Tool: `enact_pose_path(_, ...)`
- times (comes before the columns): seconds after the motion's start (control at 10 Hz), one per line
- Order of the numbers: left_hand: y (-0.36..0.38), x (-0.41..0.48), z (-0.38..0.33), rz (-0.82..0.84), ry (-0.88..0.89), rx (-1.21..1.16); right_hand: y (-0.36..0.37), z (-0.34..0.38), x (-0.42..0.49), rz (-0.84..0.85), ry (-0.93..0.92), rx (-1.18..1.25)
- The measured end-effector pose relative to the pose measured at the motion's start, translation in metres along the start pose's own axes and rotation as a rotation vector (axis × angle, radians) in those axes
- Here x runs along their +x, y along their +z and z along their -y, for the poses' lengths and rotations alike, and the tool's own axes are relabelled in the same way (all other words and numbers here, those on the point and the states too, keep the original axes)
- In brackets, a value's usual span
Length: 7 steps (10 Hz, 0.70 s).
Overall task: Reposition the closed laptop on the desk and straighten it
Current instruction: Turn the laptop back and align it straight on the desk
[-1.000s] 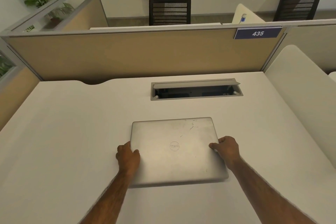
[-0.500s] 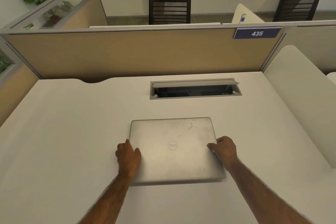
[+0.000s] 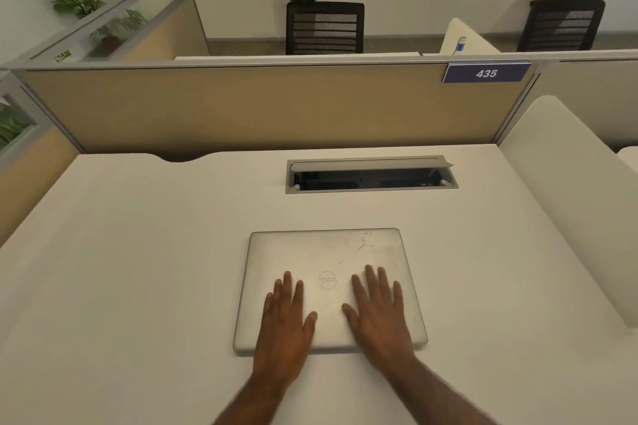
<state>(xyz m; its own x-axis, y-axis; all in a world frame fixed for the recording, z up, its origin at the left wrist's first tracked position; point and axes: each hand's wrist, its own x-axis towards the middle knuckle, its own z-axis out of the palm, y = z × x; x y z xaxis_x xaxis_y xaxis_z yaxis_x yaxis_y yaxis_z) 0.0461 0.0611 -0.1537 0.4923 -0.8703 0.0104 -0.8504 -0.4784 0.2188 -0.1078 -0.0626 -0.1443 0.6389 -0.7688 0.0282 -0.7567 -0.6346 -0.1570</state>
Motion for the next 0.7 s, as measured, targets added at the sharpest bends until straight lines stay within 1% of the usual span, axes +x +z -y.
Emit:
enact_pose_path(0.1,0.000,-0.002,-0.002,0.043,-0.003,0.023,0.003,0.009,-0.006,0.083,-0.091,-0.018)
enact_pose_path(0.3,-0.014,0.002,-0.013,0.080,-0.012,0.011,-0.002,0.006,-0.001,0.132,-0.008,-0.007)
enact_pose_path(0.4,-0.035,0.021,-0.015,0.029,0.024,0.042,-0.024,0.000,0.017,0.107,-0.006,-0.028)
enact_pose_path(0.5,-0.070,0.055,-0.017,-0.034,0.015,0.060,-0.065,-0.005,0.045,0.039,0.008,-0.064)
enact_pose_path(0.6,-0.125,0.092,-0.019,-0.179,0.047,0.097,-0.122,-0.011,0.075,-0.107,-0.006,-0.092)
enact_pose_path(0.7,-0.199,0.128,-0.026,-0.352,0.098,0.106,-0.192,-0.012,0.109,-0.292,-0.021,-0.085)
